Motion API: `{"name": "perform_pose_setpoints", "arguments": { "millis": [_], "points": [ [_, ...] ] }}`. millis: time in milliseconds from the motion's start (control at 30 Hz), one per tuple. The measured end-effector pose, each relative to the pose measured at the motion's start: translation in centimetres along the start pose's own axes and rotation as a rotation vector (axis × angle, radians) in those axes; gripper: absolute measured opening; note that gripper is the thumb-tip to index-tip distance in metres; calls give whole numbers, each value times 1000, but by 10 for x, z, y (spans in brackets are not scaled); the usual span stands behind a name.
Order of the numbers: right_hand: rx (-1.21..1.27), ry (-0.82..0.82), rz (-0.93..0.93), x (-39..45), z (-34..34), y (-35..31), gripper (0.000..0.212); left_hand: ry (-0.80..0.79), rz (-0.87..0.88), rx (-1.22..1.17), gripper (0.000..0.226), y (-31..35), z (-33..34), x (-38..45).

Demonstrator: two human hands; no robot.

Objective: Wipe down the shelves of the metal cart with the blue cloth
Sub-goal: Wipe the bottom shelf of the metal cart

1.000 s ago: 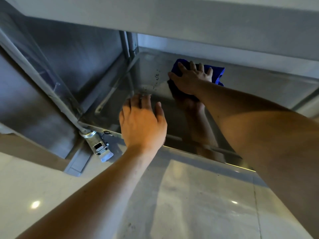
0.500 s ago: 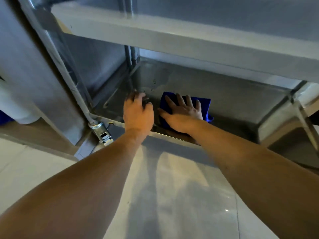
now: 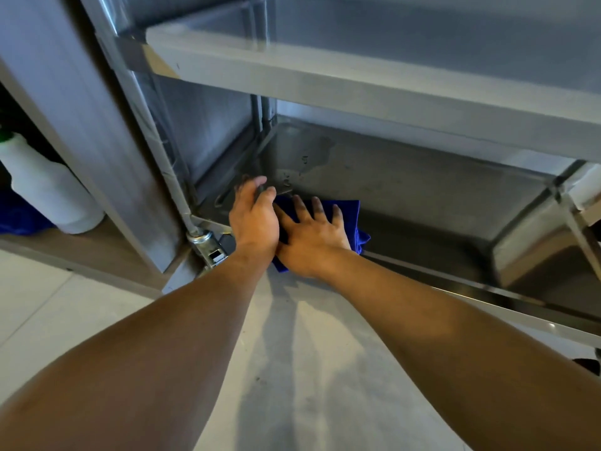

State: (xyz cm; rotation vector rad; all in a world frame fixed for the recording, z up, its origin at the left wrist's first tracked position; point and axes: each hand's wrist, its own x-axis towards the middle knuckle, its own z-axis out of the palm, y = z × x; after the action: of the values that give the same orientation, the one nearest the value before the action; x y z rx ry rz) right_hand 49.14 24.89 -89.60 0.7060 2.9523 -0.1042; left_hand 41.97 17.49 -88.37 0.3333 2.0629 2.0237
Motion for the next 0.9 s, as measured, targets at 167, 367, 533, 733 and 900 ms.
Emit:
{"name": "perform_pose_setpoints", "arguments": {
  "millis": [167, 367, 533, 733, 900],
  "points": [
    [67, -6, 32, 35, -4, -3, 64, 48, 52, 63, 18, -7, -13, 19],
    [88, 15, 91, 83, -6, 22, 68, 39, 204, 592, 50, -14, -13, 46],
    [64, 52, 121, 121, -10, 48, 71, 43, 173, 1110, 63, -31, -11, 64],
    [66, 72, 164, 168, -17, 69, 68, 74, 204, 1307, 74, -41, -1, 67],
    [71, 110, 191, 203, -20, 76, 67, 87, 231, 1324, 71, -43, -2, 63]
  ]
}}
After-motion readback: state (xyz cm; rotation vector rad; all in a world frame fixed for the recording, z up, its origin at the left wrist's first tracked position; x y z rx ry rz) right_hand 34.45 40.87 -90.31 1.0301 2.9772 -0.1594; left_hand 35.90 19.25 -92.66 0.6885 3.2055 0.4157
